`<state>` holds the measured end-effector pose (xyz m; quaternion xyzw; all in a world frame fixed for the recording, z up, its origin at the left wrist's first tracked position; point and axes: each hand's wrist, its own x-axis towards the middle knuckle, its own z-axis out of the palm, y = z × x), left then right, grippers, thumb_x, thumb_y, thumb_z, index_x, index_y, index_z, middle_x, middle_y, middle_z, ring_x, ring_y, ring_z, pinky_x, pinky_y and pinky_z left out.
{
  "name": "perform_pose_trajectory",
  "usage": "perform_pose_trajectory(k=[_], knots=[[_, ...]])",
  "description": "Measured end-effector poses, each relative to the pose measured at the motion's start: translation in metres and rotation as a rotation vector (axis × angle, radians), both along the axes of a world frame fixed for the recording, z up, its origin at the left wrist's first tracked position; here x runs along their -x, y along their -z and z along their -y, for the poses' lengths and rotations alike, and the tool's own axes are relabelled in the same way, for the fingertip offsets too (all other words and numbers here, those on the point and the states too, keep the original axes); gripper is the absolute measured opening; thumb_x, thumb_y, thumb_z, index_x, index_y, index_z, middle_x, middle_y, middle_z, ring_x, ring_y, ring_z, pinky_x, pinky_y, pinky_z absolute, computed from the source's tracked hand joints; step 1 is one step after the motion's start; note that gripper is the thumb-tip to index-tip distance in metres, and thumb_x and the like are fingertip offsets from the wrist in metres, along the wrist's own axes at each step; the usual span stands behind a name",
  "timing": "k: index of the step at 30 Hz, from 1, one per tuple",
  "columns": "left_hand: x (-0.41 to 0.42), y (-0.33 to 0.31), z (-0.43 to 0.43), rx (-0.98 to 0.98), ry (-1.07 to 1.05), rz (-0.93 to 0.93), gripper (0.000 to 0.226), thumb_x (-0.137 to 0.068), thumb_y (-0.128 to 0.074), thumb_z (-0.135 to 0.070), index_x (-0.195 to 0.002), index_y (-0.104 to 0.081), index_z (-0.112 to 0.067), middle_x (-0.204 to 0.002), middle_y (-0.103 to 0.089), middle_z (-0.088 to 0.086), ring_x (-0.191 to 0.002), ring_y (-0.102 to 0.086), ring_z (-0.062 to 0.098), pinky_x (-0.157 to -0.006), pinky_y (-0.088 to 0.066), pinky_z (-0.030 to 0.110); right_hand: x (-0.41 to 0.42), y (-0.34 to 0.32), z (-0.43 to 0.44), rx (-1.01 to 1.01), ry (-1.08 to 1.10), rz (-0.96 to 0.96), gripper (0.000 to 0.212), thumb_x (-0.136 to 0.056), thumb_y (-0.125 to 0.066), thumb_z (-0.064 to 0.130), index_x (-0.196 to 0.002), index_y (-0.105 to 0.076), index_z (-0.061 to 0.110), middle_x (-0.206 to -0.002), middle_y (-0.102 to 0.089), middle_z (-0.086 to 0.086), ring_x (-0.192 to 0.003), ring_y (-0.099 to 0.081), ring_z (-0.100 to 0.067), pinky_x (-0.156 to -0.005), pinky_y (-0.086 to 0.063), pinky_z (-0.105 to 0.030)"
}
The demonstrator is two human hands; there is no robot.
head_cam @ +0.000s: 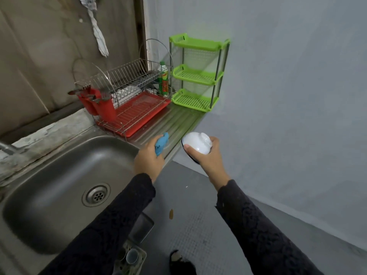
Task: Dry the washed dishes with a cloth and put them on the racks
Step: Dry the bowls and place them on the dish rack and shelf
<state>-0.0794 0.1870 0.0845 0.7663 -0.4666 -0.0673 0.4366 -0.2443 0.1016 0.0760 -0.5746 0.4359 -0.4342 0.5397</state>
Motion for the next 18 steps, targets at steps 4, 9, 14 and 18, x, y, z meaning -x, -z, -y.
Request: perform_pose_trajectory(k=[4, 9, 14, 18], knots=[[-0.027, -0.005, 0.071, 0.035, -0.05, -0.017, 0.052, -0.084, -0.058, 0.004, -0.13, -0.06, -0.021, -0.116, -0.067, 0.0, -0.104, -0.063, 0.022, -0.088, -0.053, 0.037, -0.035, -0.008, 0.076, 0.039, -0.055, -0.065, 0.076, -0.066, -0.093, 0.041, -0.123, -0.045, 0.03, -0.121, -0.053, 0.007, -0.11, -0.061, -0.015, -0.083, -0.062, -0.041], [-0.068, -0.011, 0.142, 0.039, -0.085, -0.057, 0.052, -0.087, -0.062, 0.0, -0.13, -0.058, -0.029, -0.119, -0.063, -0.01, -0.105, -0.057, 0.009, -0.09, -0.046, 0.027, -0.074, -0.019, 0.16, 0.1, -0.091, -0.104, 0.074, -0.069, -0.093, 0.038, -0.124, -0.045, 0.025, -0.12, -0.053, 0.009, -0.11, -0.059, -0.011, -0.088, -0.058, -0.036], [-0.09, -0.012, 0.18, 0.036, -0.126, -0.076, 0.051, -0.089, -0.065, -0.003, -0.132, -0.056, -0.028, -0.123, -0.062, -0.009, -0.105, -0.054, 0.006, -0.089, -0.044, 0.025, -0.106, -0.012, 0.212, 0.159, -0.12, -0.152, 0.083, -0.059, -0.091, 0.055, -0.124, -0.046, 0.03, -0.125, -0.05, 0.005, -0.115, -0.056, -0.019, -0.092, -0.056, -0.041], [-0.105, -0.007, 0.198, 0.015, -0.163, -0.069, 0.049, -0.09, -0.065, -0.006, -0.135, -0.055, -0.024, -0.126, -0.062, -0.005, -0.106, -0.053, 0.006, -0.091, -0.046, 0.027, -0.128, -0.003, 0.239, 0.165, -0.16, -0.136, 0.077, -0.065, -0.093, 0.045, -0.123, -0.045, 0.031, -0.122, -0.049, 0.006, -0.114, -0.054, -0.019, -0.095, -0.055, -0.043]])
